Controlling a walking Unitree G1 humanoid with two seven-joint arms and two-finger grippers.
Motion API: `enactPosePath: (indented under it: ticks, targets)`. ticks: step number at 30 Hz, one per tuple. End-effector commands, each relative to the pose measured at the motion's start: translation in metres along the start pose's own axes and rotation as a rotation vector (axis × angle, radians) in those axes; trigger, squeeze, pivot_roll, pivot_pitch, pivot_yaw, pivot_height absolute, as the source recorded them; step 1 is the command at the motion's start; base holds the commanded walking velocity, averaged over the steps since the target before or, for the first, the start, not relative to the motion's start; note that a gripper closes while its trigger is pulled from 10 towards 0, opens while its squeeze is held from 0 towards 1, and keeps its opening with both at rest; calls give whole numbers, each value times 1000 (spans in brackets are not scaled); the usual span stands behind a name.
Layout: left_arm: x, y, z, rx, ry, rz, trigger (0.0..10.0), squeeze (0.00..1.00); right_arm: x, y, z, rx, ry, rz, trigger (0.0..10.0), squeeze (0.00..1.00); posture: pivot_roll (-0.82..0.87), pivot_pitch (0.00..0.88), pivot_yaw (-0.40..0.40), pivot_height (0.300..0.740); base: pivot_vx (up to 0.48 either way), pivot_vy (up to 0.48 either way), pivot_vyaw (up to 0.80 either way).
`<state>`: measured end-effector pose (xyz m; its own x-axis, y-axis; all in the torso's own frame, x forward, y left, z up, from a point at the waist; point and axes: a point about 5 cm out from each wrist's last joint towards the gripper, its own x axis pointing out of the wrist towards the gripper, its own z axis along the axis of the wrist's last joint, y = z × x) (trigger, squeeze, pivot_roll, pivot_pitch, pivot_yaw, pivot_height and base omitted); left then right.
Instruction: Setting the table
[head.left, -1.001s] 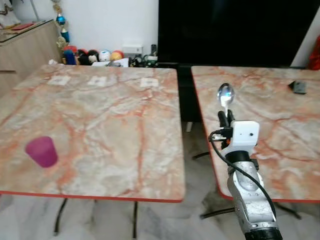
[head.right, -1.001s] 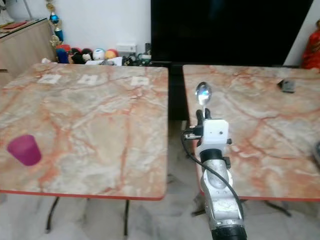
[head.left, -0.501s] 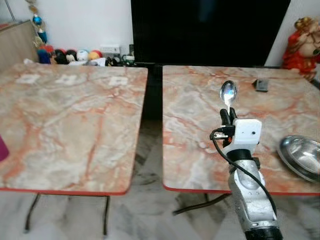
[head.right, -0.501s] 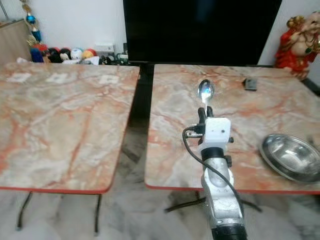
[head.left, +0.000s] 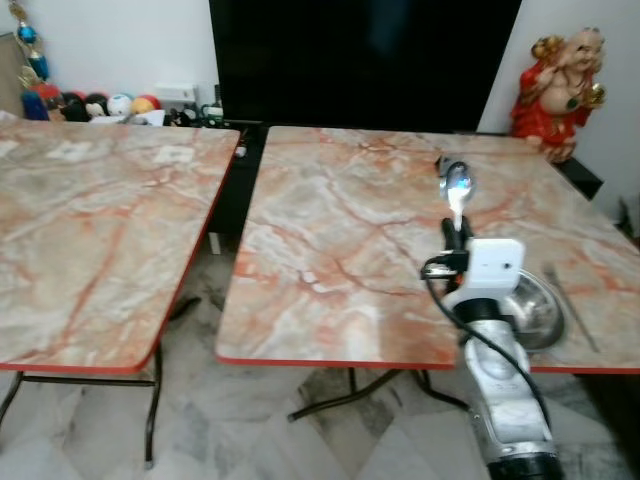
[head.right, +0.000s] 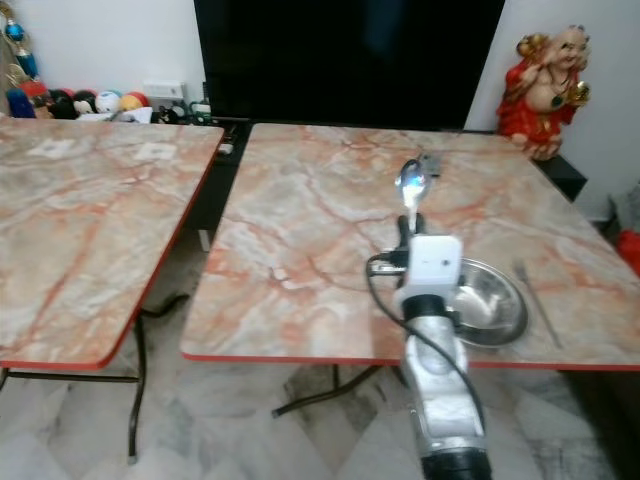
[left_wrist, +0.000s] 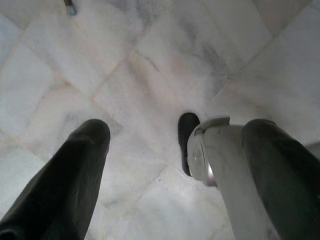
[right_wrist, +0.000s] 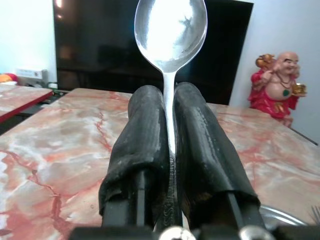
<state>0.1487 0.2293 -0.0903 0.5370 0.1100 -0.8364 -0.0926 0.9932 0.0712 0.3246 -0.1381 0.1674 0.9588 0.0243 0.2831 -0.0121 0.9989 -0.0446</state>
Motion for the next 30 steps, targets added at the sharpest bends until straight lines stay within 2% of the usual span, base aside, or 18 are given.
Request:
enactPosePath:
  ticks: [1,16,30]
  targets:
    - [0,-2,0,-6,6,-4,10000,0,1,-11,4,-20,-9,-32,10000,0,-17,0,-6,740,0,-446,0]
    - [0,-1,0,-10,6,0,10000,0,1,-13,3,-26,-2,-40,10000,0,-14,0,-6,740,0,-440,0]
    - [0,-2,0,-31,4,3,10000,0,1,-13,-1,-19,14,-45,10000,0,-3,0,-4,740,0,0,0]
